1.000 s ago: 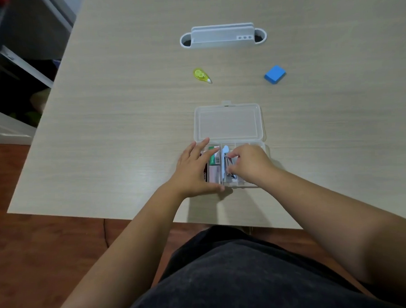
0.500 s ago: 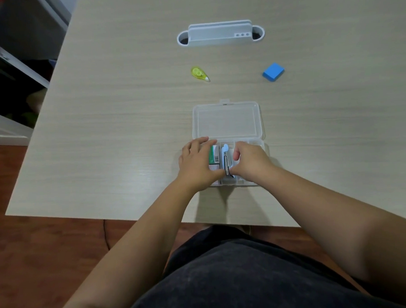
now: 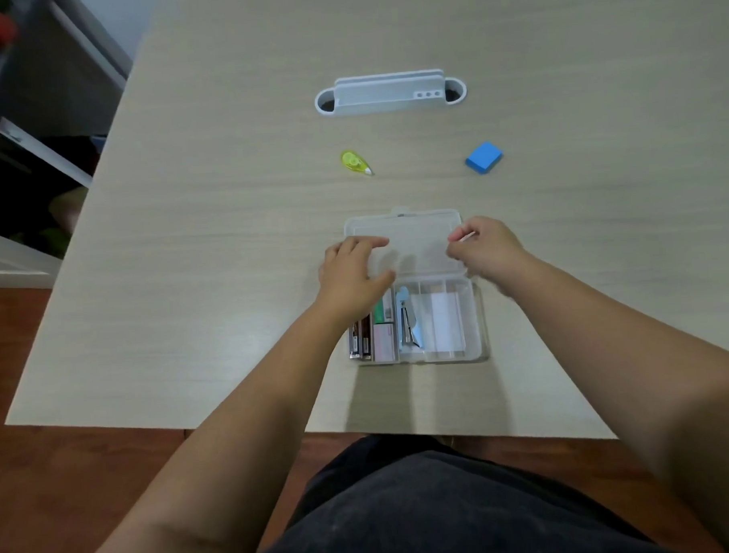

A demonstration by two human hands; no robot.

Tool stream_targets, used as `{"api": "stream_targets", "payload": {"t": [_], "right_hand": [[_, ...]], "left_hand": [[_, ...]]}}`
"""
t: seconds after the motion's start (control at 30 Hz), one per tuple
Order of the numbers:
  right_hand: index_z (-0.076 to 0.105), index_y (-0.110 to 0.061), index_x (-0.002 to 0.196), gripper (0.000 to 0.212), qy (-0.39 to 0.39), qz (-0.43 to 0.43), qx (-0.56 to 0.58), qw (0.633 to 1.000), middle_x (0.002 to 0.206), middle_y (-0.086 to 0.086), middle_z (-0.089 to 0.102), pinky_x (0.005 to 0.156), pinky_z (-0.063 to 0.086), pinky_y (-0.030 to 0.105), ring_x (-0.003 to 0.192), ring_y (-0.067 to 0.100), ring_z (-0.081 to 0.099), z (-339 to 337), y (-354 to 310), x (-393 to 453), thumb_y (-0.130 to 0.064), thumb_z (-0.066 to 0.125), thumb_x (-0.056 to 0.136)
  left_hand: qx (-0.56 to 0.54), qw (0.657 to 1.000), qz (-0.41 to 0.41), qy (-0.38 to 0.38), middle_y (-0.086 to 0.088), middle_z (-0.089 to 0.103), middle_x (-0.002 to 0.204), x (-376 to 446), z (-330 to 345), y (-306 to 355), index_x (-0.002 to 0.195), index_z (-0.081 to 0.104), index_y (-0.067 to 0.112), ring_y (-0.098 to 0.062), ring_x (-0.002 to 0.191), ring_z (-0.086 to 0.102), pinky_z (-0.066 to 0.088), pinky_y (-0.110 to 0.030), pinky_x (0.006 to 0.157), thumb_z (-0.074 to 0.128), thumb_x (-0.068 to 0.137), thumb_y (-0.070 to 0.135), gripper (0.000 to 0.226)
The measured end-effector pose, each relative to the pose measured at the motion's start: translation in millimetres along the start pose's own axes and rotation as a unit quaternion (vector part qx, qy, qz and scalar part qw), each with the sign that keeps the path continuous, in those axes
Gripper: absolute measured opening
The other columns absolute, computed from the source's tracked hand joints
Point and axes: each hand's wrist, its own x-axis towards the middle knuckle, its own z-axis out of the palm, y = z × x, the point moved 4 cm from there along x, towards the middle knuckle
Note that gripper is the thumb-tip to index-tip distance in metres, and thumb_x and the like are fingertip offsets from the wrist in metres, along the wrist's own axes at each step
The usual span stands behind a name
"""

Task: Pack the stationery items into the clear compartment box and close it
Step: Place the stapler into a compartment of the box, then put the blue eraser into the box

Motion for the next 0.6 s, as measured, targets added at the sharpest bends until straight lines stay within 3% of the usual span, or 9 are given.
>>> {"api": "stream_targets", "payload": {"t": [0.17,0.3,0.4,0.5,0.6], "right_hand": [[0.059,-0.022,0.076,0.010,0.064,0.047,0.041,0.996,0.084,0.006,0.063,0.066,0.047,0.031,0.075,0.024,0.056,-30.0,2.5,40.9,-0.016,0.066,0.072],[0.062,-0.013,0.108,0.037,0.088,0.085,0.026,0.992,0.108,0.015,0.067,0.093,0.052,0.043,0.094,0.030,0.063,-53.7,5.4,74.0,-0.019,0.068,0.072],[0.053,-0.013,0.131,0.058,0.084,0.097,-0.009,0.992,0.123,0.015,0.062,0.100,0.047,0.042,0.111,0.030,0.061,-61.5,3.9,90.4,-0.022,0.068,0.075],[0.043,-0.014,0.139,0.069,0.079,0.085,-0.061,0.991,0.132,0.014,0.057,0.104,0.044,0.039,0.118,0.028,0.056,-64.8,1.2,106.5,-0.022,0.071,0.077],[0.036,-0.015,0.144,0.079,0.076,0.063,-0.115,0.988,0.139,0.014,0.051,0.105,0.041,0.035,0.124,0.028,0.052,-69.2,-1.3,127.1,-0.026,0.075,0.075]], "left_hand": [[-0.021,0.998,0.040,-0.047,0.001,0.047,0.138,49.0,1.0,36.6,0.132,0.050,0.029,-0.025,0.132,0.035,0.033,-0.040,0.108,0.059,0.085,0.032,0.049],[0.006,0.995,0.045,-0.084,-0.005,0.046,0.141,98.0,9.3,62.7,0.136,0.050,0.022,-0.028,0.132,0.038,0.032,-0.038,0.110,0.060,0.086,0.031,0.051],[-0.005,0.992,0.042,-0.116,-0.007,0.049,0.142,127.6,21.7,76.0,0.137,0.049,0.019,-0.027,0.131,0.044,0.035,-0.037,0.110,0.061,0.087,0.028,0.053],[-0.078,0.987,0.015,-0.140,-0.007,0.052,0.141,150.4,33.3,87.2,0.140,0.043,0.019,-0.023,0.126,0.051,0.039,-0.030,0.104,0.061,0.087,0.024,0.057],[-0.187,0.970,-0.036,-0.151,-0.008,0.052,0.139,173.0,43.5,98.7,0.142,0.039,0.022,-0.022,0.121,0.054,0.043,-0.032,0.102,0.058,0.088,0.021,0.058]]}}
